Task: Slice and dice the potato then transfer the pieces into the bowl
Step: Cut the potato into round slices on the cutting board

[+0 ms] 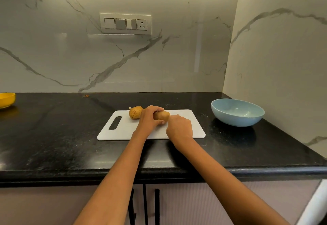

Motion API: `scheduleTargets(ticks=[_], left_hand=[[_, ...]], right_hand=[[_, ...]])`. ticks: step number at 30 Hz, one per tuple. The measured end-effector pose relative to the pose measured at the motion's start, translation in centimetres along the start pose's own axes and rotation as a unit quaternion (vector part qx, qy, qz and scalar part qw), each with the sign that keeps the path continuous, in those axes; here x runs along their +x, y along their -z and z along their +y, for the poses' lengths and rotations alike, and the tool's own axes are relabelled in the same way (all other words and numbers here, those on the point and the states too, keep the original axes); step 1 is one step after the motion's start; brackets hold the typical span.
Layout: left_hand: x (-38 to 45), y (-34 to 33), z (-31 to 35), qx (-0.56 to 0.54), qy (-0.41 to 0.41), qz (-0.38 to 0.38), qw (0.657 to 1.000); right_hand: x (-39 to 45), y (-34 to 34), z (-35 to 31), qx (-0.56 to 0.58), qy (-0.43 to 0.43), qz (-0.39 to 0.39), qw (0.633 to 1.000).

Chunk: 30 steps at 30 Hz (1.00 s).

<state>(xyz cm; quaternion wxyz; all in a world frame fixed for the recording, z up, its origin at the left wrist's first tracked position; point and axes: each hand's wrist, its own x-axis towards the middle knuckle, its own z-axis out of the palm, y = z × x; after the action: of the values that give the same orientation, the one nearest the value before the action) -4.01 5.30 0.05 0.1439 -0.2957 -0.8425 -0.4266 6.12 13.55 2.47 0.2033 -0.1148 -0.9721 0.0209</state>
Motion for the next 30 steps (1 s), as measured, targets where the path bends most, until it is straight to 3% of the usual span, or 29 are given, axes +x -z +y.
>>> scheduleTargets(ticks=[6, 14, 20, 30], left_hand=[[0.1, 0.1, -0.6, -0.02, 0.022, 0.0, 1.0], [0.1, 0.1, -0.1, -0.011, 0.025, -0.005, 1.0], [0.0, 0.2, 0.2, -0.036, 0.055, 0.016, 0.998], [-0.2, 0.3, 0.4, -0.057, 0.058, 0.023, 0.996]], right_hand=[[-1.5, -0.2, 1.3, -0.032, 0.01, 0.006, 0.999], [-0.6, 0.4, 2.9, 0.057, -0.129, 0.057, 0.988], [-0.5, 0.8, 1.9, 0.104, -0.097, 0.024, 0.99], [-0.8, 1.7, 0.6, 0.078, -0.078, 0.026, 0.994]])
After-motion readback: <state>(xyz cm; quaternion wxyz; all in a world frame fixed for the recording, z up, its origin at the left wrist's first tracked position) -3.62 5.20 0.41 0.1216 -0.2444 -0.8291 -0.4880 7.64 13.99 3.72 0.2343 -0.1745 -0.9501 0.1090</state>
